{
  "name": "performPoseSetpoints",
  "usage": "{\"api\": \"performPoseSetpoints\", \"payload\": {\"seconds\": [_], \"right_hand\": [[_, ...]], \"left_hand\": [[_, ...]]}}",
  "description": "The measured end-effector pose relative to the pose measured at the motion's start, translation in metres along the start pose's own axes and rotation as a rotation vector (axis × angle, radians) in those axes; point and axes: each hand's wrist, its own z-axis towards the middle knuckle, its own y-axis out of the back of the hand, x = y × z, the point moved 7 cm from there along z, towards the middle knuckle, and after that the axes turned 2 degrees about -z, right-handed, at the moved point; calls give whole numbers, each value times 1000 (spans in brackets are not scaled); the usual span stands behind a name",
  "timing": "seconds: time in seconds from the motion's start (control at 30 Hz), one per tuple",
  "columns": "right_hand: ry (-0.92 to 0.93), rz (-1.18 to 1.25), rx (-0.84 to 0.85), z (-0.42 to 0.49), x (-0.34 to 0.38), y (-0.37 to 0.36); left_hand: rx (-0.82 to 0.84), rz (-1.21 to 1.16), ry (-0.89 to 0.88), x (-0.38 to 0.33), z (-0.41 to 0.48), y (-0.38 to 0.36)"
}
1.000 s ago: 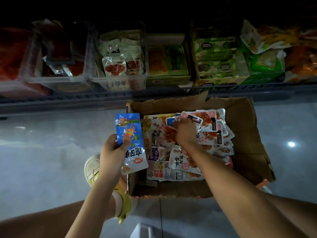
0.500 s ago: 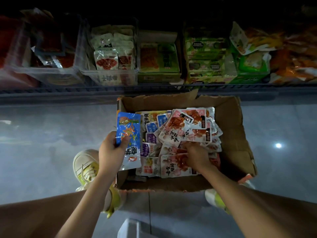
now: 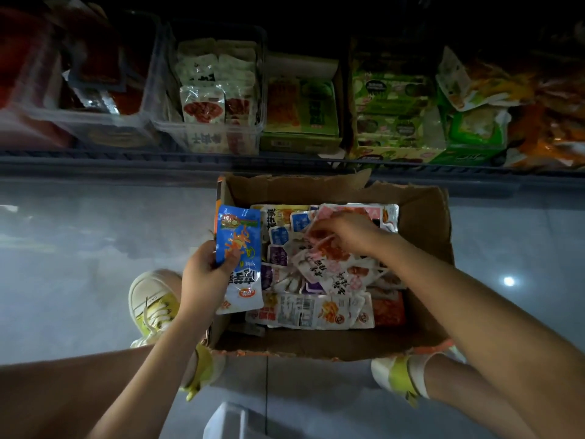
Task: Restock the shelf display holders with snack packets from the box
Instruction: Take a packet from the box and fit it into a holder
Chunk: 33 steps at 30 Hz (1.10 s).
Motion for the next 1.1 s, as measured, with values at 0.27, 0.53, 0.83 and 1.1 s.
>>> {"api": "performPoseSetpoints", "payload": {"seconds": [0.27, 0.53, 0.83, 1.1], "right_hand": [[-72, -410, 90, 43, -13, -18], [-420, 275, -173, -24, -56, -37], [-703, 1265, -298, -79, -34, -80], [-737, 1736, -470, -98, -13, -44]], "left_hand": [[-9, -3, 57, 6, 5, 5], [1, 21, 45, -2, 0, 0], [-33, 51, 12, -5, -5, 1], [-11, 111, -34, -26, -16, -7]]}}
